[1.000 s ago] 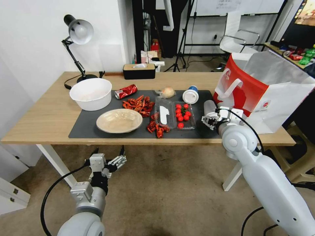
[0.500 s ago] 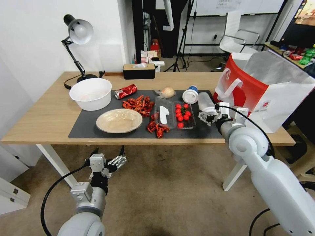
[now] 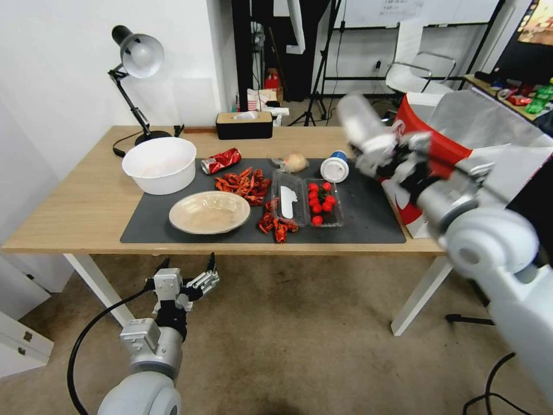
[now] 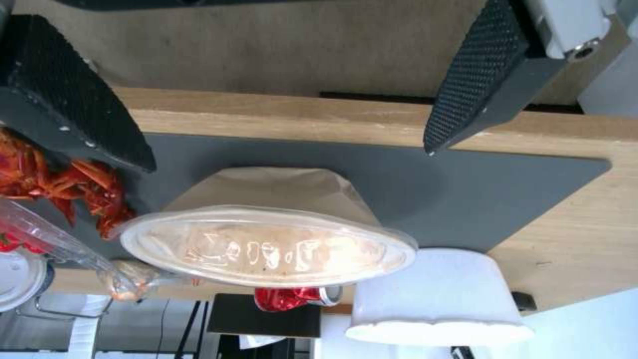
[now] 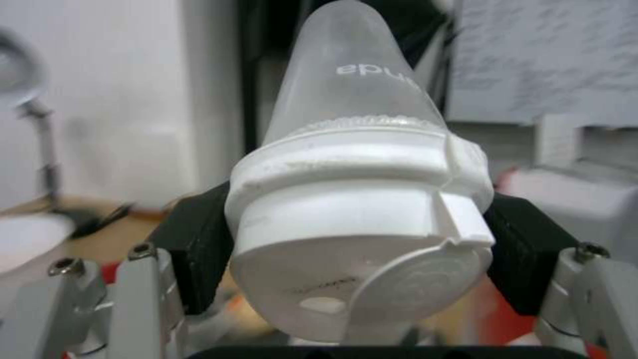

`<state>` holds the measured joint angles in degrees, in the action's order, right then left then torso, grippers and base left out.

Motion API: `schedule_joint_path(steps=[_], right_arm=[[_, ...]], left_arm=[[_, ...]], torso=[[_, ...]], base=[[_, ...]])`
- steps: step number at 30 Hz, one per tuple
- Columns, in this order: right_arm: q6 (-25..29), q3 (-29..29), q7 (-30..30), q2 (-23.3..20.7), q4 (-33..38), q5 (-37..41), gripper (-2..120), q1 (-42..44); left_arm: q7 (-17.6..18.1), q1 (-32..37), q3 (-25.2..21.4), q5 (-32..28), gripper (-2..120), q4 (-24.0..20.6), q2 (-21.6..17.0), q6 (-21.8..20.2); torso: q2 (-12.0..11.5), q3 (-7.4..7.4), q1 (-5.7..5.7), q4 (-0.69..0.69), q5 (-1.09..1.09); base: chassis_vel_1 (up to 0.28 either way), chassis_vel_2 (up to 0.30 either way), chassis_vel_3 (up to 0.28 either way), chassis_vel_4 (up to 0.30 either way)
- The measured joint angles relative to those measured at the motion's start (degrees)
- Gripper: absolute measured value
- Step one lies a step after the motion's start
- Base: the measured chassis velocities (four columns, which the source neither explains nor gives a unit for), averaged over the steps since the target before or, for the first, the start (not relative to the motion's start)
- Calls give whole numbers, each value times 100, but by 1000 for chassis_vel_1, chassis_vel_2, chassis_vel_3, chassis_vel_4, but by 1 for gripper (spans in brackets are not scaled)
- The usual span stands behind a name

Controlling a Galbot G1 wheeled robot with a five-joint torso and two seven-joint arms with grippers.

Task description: Pick up the trash from the table and place it into the takeout bag.

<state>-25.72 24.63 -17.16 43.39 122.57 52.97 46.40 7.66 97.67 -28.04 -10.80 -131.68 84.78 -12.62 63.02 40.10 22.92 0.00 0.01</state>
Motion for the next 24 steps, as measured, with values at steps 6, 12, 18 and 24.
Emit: schedule_joint_path(steps=[6,12,18,24], right_arm=[[-298,198,-1029,-366,-484,565,72,-483],[-450,175,-1347,-263,-754,579,78,-460],[-464,153,-1400,-163,-798,554,99,-414],[-468,154,-1397,-165,-778,539,100,-379]], left_arm=[[3,-64,-28,-85,100,9,-34,-23],[5,-83,-37,-122,100,41,-70,-27],[10,-84,-53,-166,100,42,-104,-35],[13,-90,-47,-168,100,46,-104,-38]], torso=[[0,0,0,-1,0],[0,1,0,0,1],[0,0,0,1,-1],[0,0,0,0,0]], base=[[0,0,0,0],[0,0,0,0],[0,0,0,0],[0,0,0,0]])
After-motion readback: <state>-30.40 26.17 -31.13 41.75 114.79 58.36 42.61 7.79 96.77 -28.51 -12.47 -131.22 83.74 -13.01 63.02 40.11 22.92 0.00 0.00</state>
